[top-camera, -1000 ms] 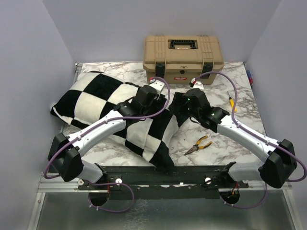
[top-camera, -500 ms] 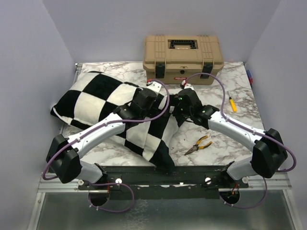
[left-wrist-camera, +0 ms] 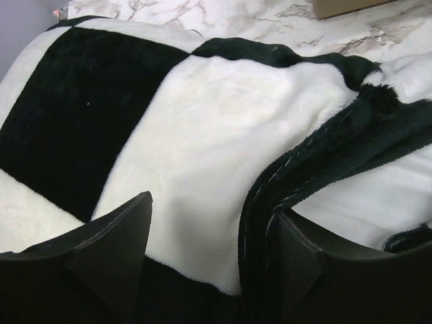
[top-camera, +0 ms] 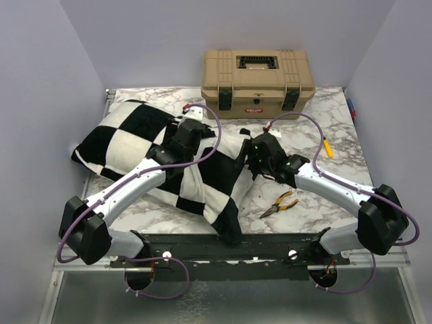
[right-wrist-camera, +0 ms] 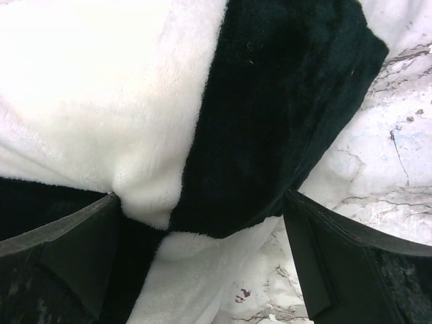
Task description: Remove the pillowcase from the pillow
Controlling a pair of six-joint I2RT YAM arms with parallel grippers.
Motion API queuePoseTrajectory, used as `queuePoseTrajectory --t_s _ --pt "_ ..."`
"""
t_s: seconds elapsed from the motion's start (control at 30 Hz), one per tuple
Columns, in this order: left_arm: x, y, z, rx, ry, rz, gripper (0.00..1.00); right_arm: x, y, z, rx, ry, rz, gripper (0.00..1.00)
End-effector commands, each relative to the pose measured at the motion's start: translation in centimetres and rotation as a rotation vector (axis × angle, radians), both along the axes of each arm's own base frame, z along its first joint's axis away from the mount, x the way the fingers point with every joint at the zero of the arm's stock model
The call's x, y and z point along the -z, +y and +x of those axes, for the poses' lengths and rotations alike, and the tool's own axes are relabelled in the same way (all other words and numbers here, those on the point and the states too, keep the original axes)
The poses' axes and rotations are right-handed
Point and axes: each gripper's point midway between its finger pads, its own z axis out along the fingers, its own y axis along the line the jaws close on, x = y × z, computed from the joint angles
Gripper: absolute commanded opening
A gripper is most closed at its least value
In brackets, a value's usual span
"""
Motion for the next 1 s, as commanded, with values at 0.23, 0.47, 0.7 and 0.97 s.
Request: queuePoseTrajectory --t_s 0.23,0.47,0.7,0.97 --pt "1.6 -1.6 0.1 0.074 0.075 -0.101 0.64 -4.0 0.7 -0.8 -0.165 0.015 -0.075 0.98" --pt "2.3 -3.3 -0.1 0.124 0.115 -0.158 0.62 -10.0 4.1 2.6 -0.206 -0.103 -0.008 0.98" --pt "2.2 -3.0 -0.1 0.117 0.109 -0.150 0.62 -9.8 7.8 6.7 -0.209 -0.096 -0.001 0.98" --pt "2.5 -3.0 -0.1 0.119 0.117 -0.140 0.62 -5.1 7.4 7.6 -0.165 0.003 -0.104 0.98"
